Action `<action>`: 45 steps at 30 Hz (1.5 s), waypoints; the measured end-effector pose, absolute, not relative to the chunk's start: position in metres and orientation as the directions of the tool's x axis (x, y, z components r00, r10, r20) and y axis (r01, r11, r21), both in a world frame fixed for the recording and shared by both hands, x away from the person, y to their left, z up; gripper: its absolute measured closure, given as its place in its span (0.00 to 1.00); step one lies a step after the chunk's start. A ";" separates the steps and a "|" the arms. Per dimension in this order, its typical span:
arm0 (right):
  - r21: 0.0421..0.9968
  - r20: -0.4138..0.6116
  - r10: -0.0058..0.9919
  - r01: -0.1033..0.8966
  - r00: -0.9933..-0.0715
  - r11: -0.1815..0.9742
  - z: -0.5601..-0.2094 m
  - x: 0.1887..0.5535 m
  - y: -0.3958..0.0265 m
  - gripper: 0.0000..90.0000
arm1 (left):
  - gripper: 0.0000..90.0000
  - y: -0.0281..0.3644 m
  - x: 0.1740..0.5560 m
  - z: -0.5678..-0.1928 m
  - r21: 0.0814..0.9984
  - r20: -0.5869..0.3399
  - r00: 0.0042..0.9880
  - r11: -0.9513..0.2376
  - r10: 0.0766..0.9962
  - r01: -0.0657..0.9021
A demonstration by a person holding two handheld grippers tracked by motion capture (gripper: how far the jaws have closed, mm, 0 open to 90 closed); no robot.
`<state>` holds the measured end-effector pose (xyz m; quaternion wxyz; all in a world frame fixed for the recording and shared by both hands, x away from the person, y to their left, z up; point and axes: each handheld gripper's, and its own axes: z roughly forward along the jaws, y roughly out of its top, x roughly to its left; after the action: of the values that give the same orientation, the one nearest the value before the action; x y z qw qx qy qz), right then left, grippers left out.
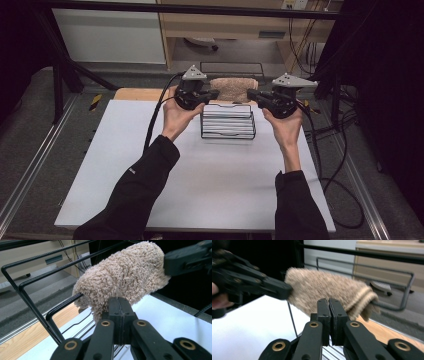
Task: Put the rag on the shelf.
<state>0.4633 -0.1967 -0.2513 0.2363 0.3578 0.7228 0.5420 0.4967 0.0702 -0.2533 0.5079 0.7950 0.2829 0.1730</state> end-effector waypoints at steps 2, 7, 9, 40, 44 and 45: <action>0.949 0.048 0.782 0.273 -0.621 0.158 -0.256 0.465 -0.198 0.97 | 1.00 0.070 0.497 -0.254 0.907 -0.012 0.780 -0.322 0.626 0.272; 0.952 0.043 0.800 0.268 -0.599 0.149 -0.264 0.472 -0.202 0.96 | 1.00 0.068 0.498 -0.255 0.909 -0.008 0.778 -0.320 0.628 0.268; 0.954 0.039 0.804 0.261 -0.593 0.147 -0.267 0.475 -0.203 0.97 | 1.00 0.068 0.499 -0.256 0.909 -0.007 0.776 -0.319 0.630 0.267; 0.962 0.067 0.791 0.251 -0.609 0.111 -0.252 0.450 -0.218 0.50 | 0.62 0.098 0.479 -0.248 0.906 -0.017 0.758 -0.311 0.652 0.287; 0.960 0.073 0.789 0.258 -0.610 0.110 -0.255 0.444 -0.219 0.38 | 0.54 0.109 0.471 -0.254 0.903 -0.016 0.758 -0.316 0.652 0.291; 0.958 0.072 0.790 0.262 -0.609 0.114 -0.256 0.443 -0.219 0.36 | 0.51 0.112 0.469 -0.256 0.901 -0.017 0.758 -0.319 0.652 0.294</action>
<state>0.4427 -0.2192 -0.2563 0.2394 0.3719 0.7071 0.5518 0.4693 0.1116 -0.2556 0.5012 0.7922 0.2988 0.1786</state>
